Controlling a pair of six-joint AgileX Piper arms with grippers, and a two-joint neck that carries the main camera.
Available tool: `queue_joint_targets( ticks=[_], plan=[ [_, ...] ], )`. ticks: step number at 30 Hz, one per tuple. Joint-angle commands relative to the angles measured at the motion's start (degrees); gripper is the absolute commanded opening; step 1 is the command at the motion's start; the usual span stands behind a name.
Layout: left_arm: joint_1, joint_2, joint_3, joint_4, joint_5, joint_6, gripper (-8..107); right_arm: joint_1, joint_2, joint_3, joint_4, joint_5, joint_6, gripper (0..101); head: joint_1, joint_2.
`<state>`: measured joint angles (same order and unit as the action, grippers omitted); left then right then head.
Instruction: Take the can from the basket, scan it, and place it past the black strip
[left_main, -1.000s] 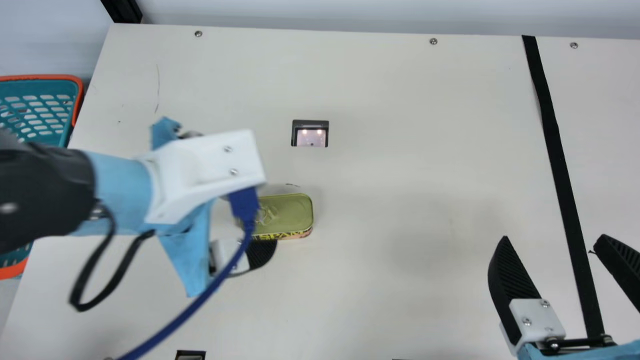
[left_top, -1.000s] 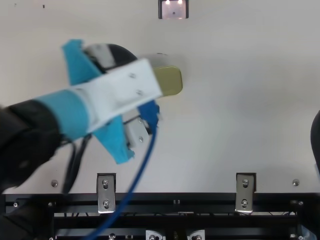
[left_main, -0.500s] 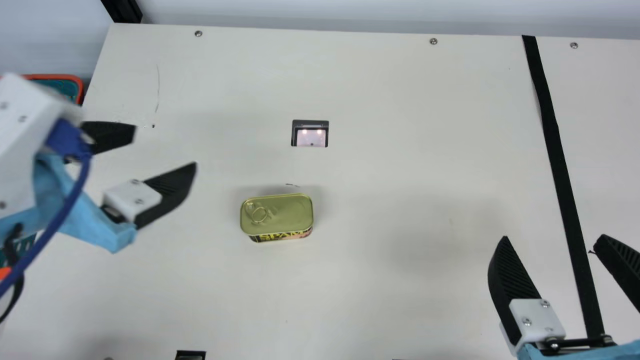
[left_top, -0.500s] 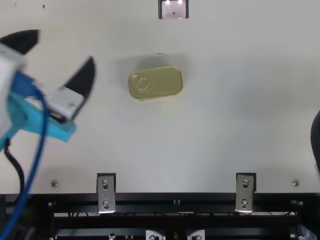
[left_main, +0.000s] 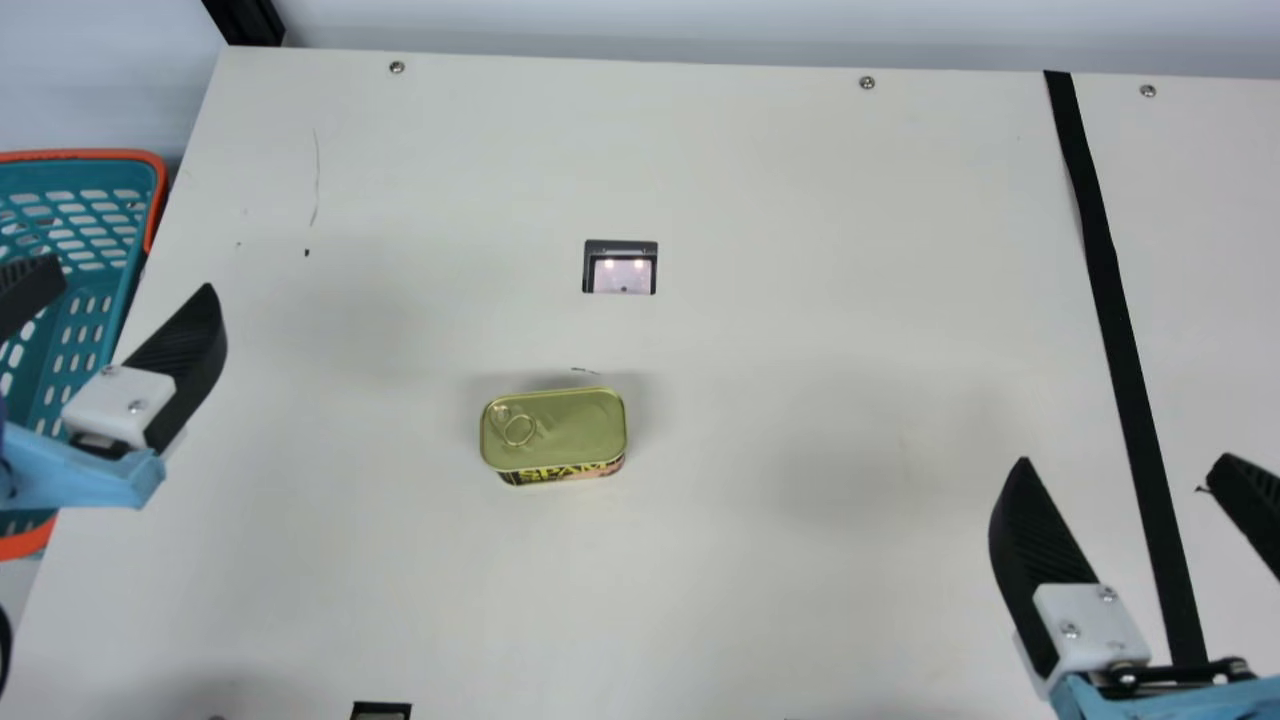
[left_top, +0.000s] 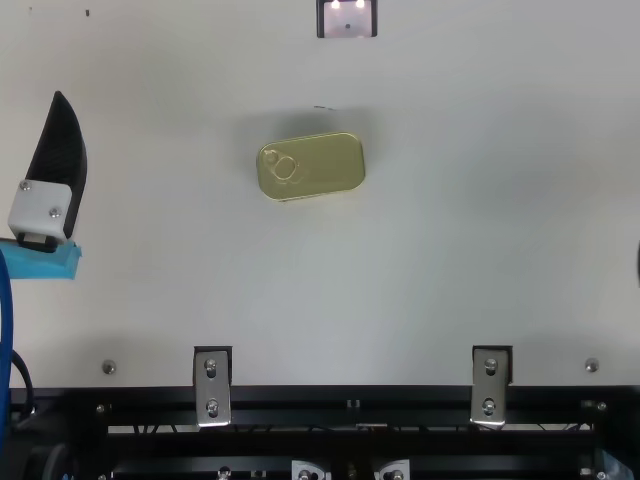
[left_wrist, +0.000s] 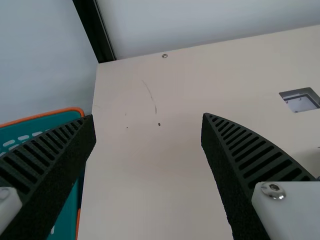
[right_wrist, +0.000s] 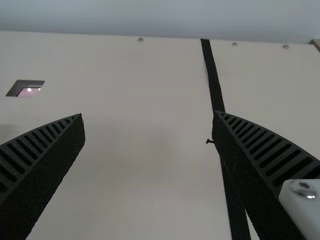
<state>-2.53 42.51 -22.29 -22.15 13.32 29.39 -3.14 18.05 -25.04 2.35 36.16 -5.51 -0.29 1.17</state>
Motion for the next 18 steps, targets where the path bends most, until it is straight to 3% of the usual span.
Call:
queue_joint_targets(
  ticks=[1,10,11,14,18],
  plan=[
    [0.0,0.0,0.0,0.0,0.0,0.0,90,0.3,3.2,-3.4,-1.4,-0.7,0.5,101,-0.1,-0.2],
    [0.0,0.0,0.0,0.0,0.0,0.0,90,1.4,14.7,-16.8,-6.7,-1.6,0.8,101,-0.1,-0.2],
    [0.0,0.0,0.0,0.0,0.0,0.0,90,1.6,11.9,-13.2,-5.9,-1.7,1.5,101,-0.1,-0.2],
    [0.0,0.0,0.0,0.0,0.0,0.0,90,1.5,14.7,-16.3,-7.0,-2.2,0.9,101,-0.1,-0.2],
    [0.0,0.0,0.0,0.0,0.0,0.0,90,1.5,14.8,-16.8,-7.0,-2.4,0.9,101,-0.1,-0.2]
  ],
)
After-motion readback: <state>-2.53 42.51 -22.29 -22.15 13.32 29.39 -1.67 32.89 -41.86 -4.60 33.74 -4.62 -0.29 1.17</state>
